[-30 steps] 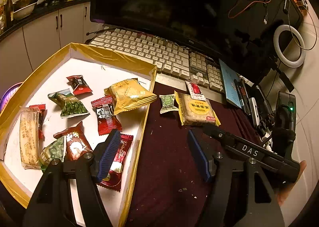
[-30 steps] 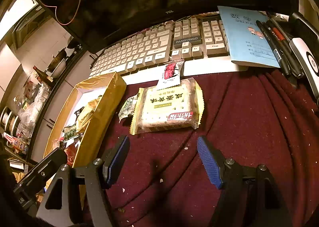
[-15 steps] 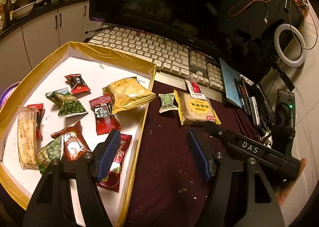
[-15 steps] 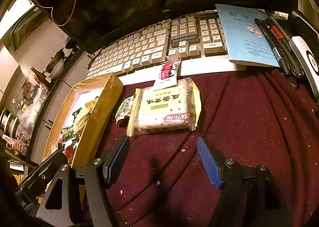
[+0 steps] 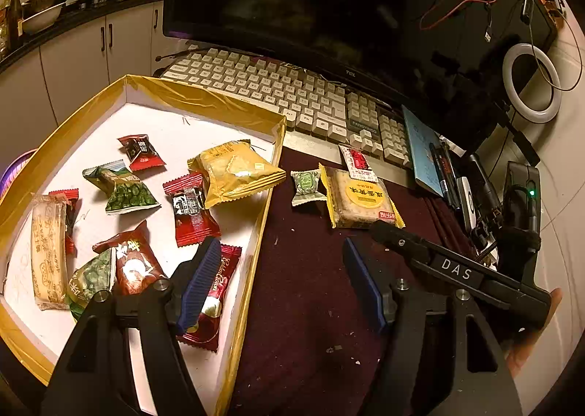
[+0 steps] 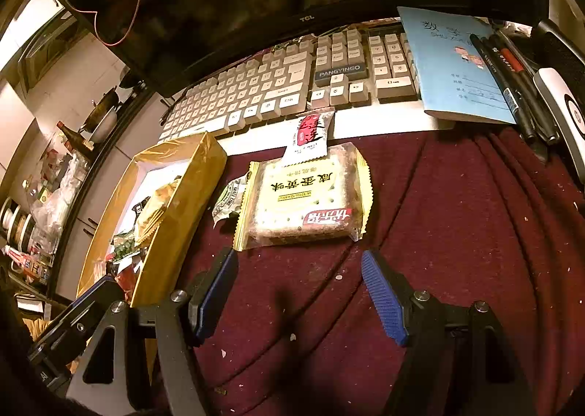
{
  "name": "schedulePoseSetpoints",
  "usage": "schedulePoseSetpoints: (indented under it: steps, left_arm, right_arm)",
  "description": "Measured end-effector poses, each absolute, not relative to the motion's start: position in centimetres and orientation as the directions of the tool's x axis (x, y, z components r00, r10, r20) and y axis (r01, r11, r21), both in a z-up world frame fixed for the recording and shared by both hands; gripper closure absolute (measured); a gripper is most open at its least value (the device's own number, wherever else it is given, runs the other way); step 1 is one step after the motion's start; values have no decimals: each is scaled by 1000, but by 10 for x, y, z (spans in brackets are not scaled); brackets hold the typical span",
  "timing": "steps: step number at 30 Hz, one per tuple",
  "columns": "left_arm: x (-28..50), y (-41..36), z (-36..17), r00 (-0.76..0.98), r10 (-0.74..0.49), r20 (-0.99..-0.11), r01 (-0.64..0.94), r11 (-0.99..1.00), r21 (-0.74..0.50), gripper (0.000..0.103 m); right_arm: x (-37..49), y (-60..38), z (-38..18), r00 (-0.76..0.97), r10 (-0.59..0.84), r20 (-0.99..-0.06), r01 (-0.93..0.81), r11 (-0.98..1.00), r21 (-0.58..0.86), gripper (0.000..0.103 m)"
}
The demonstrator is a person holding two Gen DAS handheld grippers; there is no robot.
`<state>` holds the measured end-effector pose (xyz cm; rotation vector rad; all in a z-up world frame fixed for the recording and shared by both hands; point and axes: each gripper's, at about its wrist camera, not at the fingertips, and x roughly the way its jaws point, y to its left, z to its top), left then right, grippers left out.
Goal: Organize snacks
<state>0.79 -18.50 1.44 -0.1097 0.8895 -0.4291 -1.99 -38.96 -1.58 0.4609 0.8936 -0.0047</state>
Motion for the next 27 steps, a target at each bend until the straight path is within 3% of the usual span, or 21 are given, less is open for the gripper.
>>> schedulePoseSetpoints:
  steps: [27]
  left_arm:
    - [8,-185,16,549,-420,-722,326,904,-278,35]
  right_arm:
    - [-16,-388,-10,634,173,-754,191,909,370,31]
